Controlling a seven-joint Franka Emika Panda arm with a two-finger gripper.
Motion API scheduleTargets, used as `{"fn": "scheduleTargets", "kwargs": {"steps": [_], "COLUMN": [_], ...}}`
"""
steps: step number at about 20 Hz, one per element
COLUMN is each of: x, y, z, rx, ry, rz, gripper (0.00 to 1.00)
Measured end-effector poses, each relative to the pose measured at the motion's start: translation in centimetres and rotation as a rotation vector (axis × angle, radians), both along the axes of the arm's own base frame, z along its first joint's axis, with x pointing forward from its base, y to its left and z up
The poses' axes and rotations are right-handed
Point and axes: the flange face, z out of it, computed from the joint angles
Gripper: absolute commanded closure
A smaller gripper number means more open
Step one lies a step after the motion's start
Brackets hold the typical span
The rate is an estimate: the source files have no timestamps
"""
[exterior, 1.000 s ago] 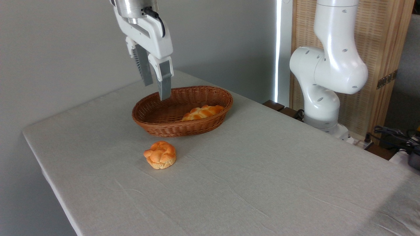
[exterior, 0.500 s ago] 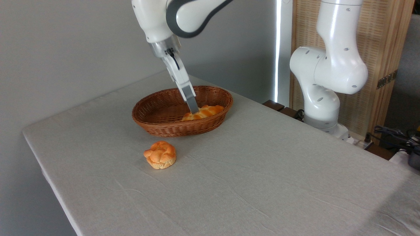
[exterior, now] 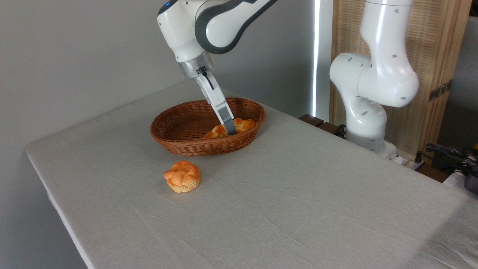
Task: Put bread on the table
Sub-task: 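Close the gripper on the braided bread loaf inside the basket, then lift the braided loaf up out of the wicker basket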
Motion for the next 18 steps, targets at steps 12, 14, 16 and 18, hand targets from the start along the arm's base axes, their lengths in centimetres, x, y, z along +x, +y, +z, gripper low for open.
{"fn": "scheduleTargets", "kwargs": {"steps": [12,14,16,18], "x": [-0.04,-0.04,-0.04,0.02], "y": [0.06,0.06,0.06,0.03], "z": [-0.11,-0.11,-0.11,0.16], "rx": [0.008,0.008,0.008,0.005], "ry": [-0.003,-0.003,-0.003,-0.011], "rz": [-0.005,-0.005,-0.005,-0.005], "gripper": [0.61,0.61,0.61,0.67]}}
